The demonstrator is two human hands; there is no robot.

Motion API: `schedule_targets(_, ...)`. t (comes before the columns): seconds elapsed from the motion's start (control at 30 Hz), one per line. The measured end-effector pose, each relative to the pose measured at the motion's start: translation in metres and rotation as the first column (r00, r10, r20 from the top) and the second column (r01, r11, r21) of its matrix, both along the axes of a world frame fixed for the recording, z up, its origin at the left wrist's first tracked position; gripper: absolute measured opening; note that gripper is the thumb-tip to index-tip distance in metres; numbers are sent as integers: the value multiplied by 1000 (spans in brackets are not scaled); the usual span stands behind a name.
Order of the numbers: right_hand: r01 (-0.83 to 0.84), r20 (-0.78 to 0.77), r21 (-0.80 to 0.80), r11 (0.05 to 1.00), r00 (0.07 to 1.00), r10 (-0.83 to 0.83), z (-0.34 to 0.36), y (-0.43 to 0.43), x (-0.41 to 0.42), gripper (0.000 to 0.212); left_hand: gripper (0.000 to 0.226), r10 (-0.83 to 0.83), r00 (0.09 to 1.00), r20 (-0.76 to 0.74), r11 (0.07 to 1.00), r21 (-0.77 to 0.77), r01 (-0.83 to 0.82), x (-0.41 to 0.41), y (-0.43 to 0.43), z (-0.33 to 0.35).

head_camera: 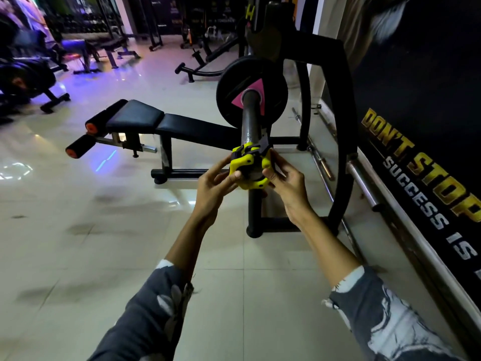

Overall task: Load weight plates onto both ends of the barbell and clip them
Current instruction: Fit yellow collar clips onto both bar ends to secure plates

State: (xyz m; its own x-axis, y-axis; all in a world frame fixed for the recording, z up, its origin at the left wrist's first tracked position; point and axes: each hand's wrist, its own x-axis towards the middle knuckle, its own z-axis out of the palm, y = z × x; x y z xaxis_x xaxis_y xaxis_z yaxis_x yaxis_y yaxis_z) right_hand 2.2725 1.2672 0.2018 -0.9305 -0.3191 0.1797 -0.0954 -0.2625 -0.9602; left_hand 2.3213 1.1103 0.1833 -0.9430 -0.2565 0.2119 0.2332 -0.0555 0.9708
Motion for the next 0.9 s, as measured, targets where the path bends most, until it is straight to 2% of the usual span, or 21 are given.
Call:
schedule_targets(0.2,-79,60,11,997,995,78,4,-9,-43,48,44,-102,995,14,994,-34,102,-43,-21,7)
schedule_targets(0.3,-28,66,5,1000,997,28,6,-19,-72,45,40,-96,995,2,994,-55,96,-75,-28,13)
schedule_targets(0.53,112,52,26,993,992,-114,0,-56,-177,37,32,133,991,9,984,-124,-130,-173,-50,26)
schedule_targets(0.7,210,53,42,977,976,-212,0,-81,-246,35,24,201,979,20,961,-198,-194,-238,-60,43)
schedule_targets(0.8,249,35,21,968,968,-249,-3,-86,-261,34,28,218,973,71,950,-243,-195,-258,-75,48)
schedule_targets(0.87,258,3,1,966,966,-258,-7,-86,-264,32,25,229,966,118,935,-303,-184,-261,-79,53)
schedule_targets(0.9,257,-11,-6,966,966,-257,-8,-86,-265,31,33,255,958,127,906,-378,-191,-263,-78,59)
